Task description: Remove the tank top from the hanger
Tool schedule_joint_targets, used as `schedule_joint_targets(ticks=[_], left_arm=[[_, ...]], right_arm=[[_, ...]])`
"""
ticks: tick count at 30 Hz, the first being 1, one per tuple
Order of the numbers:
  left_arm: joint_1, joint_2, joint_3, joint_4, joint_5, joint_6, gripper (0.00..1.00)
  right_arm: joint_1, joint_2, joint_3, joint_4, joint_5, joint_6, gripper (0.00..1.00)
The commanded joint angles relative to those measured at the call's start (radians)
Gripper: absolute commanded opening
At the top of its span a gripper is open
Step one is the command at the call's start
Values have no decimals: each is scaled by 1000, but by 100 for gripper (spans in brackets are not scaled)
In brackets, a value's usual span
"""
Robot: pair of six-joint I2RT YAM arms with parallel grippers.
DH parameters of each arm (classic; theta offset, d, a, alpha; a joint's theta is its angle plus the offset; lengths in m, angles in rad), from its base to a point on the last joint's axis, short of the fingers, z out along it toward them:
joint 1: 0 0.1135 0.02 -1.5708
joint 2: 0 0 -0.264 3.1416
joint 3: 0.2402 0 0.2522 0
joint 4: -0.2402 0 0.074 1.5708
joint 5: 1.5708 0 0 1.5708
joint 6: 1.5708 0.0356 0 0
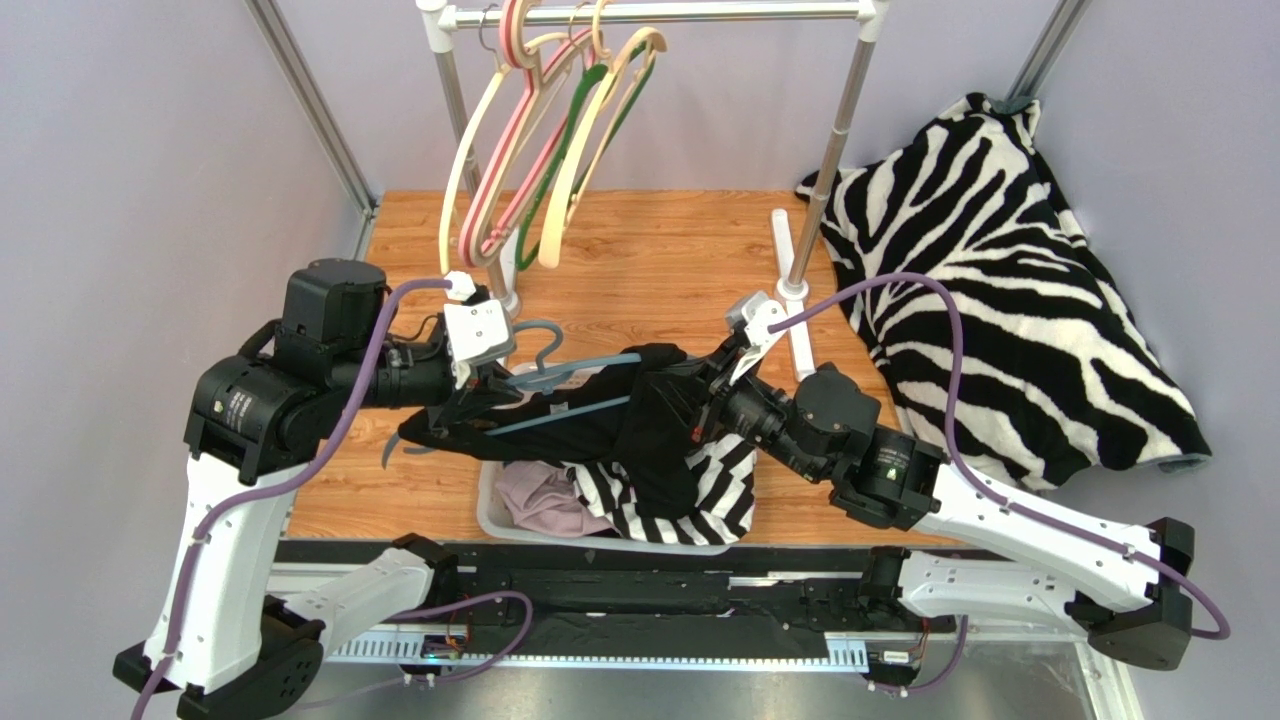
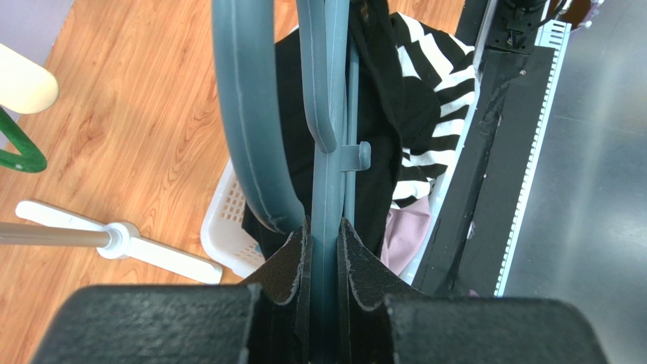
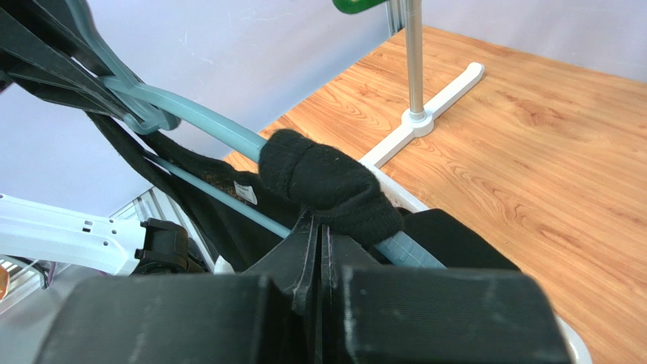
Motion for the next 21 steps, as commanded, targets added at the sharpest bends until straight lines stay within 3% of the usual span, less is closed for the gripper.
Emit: schedule_joint_targets(ticks=[1,7,21], left_arm=[[6,-9,-11,24,12,-8,0],[6,-6,-6,23,14,-11,0],[9,-10,3,9,20,-6,0]], right_arm=[[1,-66,76,35,47,-48,0],[-43,-154,109,-38,185,-117,0],[-387,-232,86,-204,112,-17,0]])
